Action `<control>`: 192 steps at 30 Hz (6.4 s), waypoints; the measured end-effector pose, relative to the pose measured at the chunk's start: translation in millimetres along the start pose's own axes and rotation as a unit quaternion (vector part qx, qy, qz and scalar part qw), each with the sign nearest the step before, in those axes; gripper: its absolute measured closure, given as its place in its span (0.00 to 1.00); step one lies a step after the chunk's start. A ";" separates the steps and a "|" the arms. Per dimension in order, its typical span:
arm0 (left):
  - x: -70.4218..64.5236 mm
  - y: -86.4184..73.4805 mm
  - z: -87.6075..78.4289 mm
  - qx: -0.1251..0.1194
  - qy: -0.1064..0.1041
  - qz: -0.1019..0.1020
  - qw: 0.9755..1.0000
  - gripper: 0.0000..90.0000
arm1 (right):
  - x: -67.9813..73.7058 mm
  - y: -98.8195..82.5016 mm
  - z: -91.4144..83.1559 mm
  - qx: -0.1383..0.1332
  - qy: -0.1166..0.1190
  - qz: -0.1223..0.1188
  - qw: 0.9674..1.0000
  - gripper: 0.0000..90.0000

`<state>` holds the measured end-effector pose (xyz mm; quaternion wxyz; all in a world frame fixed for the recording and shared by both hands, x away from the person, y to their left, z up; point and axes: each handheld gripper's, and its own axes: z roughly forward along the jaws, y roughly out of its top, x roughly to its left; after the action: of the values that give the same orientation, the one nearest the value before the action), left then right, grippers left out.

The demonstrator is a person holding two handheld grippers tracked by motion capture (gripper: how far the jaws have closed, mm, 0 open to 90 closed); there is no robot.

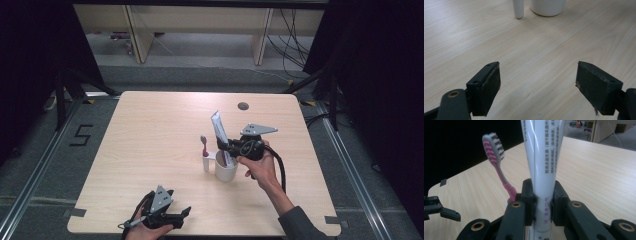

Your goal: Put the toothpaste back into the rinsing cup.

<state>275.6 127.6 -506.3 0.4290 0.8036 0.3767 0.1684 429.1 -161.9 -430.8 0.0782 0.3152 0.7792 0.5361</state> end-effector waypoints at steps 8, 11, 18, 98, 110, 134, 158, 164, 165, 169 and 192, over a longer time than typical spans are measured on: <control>0.1 0.1 0.6 0.001 0.000 0.001 1.000 0.22 | -0.1 -6.4 2.8 0.006 0.001 -0.011 1.000 0.85; 1.1 0.1 -0.6 0.007 0.001 0.009 1.000 0.22 | 1.7 -8.0 1.7 0.016 -0.007 -0.001 1.000 0.85; 0.5 0.0 0.2 0.001 0.001 0.002 1.000 0.22 | 0.8 -12.6 4.9 0.019 -0.003 -0.021 1.000 0.85; 3.0 -0.2 -0.8 0.005 0.001 0.008 1.000 0.22 | -6.4 -17.2 -39.9 0.007 -0.044 -0.005 0.999 0.51; 2.2 -0.4 -1.0 0.010 0.002 0.009 1.000 0.22 | -12.2 -19.9 -52.2 0.001 -0.051 0.016 0.999 0.49; 2.9 -0.1 0.1 0.000 0.004 0.000 1.000 0.22 | -31.4 -39.5 -93.0 0.000 -0.082 0.042 0.996 0.45; 4.1 -2.2 -4.8 0.006 0.010 0.009 1.000 0.22 | -47.0 -60.9 -105.2 0.021 -0.121 0.024 0.992 0.44; 3.4 -1.9 -4.6 0.005 0.010 0.009 1.000 0.22 | -43.0 -66.6 -111.7 0.034 -0.134 0.014 0.990 0.42; 2.8 -1.8 -4.3 0.002 0.012 0.005 1.000 0.22 | -41.8 -67.7 -112.6 0.035 -0.134 0.020 0.990 0.42; 3.0 -2.4 -3.4 0.000 0.009 0.005 1.000 0.22 | -42.5 -75.5 -120.3 0.037 -0.136 0.018 0.990 0.42; 2.5 -2.8 -3.7 0.002 0.011 0.005 1.000 0.22 | -28.8 -99.9 -142.1 0.052 -0.134 0.018 0.989 0.24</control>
<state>273.8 132.5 -506.6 0.4228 0.8042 0.3777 0.1783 345.8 -312.8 -466.7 0.1558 0.4022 0.7826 0.4489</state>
